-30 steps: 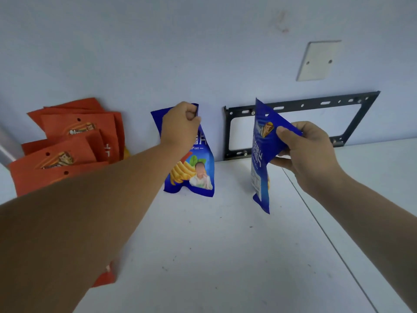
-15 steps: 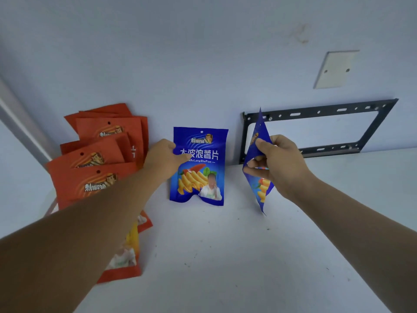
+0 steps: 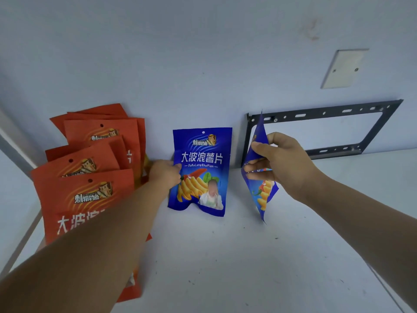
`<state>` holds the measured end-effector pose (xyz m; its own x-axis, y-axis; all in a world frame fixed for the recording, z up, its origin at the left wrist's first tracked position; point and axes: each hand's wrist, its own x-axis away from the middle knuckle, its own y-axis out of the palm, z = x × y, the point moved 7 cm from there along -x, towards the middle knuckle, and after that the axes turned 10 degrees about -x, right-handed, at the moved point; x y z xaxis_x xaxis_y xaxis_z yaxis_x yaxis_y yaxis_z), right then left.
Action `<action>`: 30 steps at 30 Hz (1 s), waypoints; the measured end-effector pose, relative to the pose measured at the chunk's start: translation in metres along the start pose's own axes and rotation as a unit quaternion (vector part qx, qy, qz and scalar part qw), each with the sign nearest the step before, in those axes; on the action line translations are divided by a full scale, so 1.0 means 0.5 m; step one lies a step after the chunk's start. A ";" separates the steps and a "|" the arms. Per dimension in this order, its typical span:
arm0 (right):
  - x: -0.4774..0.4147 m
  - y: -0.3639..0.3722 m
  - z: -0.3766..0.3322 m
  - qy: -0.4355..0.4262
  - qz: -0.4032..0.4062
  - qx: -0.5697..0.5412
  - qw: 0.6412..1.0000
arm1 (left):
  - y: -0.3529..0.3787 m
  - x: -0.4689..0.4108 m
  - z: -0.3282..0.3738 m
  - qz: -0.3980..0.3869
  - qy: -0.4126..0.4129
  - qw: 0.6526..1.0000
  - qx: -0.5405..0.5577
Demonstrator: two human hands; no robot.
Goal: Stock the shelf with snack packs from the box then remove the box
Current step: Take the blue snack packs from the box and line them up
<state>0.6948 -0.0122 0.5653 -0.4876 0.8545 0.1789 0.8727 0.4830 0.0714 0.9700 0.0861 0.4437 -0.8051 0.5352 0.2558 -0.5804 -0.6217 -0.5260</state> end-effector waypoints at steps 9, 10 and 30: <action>-0.046 0.034 -0.078 -0.091 -0.050 0.112 0.988 | -0.022 0.018 0.035 0.056 0.092 0.986 0.127; -0.051 0.045 -0.088 -0.094 -0.066 0.158 0.981 | -0.025 0.019 0.036 0.058 0.095 0.986 0.128; -0.192 0.299 -0.097 -0.055 -0.231 0.226 0.945 | -0.024 0.007 0.040 -0.026 0.118 0.963 0.241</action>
<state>0.8732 -0.0311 0.6065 -0.8352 0.5350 0.1273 0.4776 0.8204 -0.3143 0.9716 0.0841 0.4671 -0.7562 0.6524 0.0502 -0.6543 -0.7533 -0.0662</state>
